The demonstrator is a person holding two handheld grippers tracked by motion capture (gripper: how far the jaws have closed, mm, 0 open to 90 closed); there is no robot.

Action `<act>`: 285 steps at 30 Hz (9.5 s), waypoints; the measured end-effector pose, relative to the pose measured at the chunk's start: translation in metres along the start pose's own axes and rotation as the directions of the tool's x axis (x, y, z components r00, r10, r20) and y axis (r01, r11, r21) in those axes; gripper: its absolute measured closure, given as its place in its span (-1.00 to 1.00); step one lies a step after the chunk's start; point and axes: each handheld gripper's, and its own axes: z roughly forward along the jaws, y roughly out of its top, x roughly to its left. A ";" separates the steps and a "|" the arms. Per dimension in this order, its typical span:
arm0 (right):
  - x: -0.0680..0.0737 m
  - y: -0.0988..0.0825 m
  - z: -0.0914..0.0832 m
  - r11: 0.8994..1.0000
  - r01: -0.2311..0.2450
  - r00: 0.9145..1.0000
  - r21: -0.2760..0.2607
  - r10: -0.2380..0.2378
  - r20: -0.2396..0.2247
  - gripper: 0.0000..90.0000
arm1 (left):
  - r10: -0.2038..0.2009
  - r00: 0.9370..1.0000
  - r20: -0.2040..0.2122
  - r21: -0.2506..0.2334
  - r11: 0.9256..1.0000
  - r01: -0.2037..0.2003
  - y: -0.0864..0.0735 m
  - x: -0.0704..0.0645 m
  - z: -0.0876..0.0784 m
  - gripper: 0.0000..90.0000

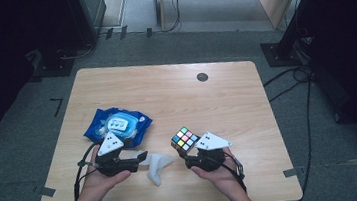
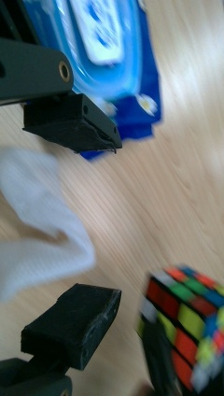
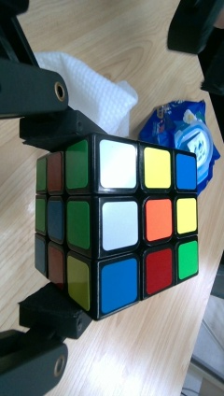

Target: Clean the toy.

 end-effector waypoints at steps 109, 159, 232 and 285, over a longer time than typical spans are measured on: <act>0.045 -0.013 0.014 0.985 0.127 0.991 -0.113 -0.132 -0.035 0.52 | -0.104 0.961 0.255 -0.118 0.983 0.138 0.010 -0.018 0.022 -0.24; 0.057 -0.014 0.062 0.999 0.035 0.986 0.004 -0.034 -0.164 0.05 | -0.096 0.990 0.106 -0.173 0.978 0.113 0.005 0.007 0.000 -0.24; 0.009 0.007 0.010 0.964 -0.238 0.956 -0.118 0.211 -0.204 0.97 | 0.138 0.989 0.054 -0.090 0.987 -0.132 -0.012 -0.032 0.033 -0.24; -0.025 -0.012 0.008 0.966 -0.231 0.973 -0.117 0.229 -0.025 0.94 | 0.093 0.993 0.067 -0.141 0.987 -0.083 -0.006 -0.024 0.021 -0.24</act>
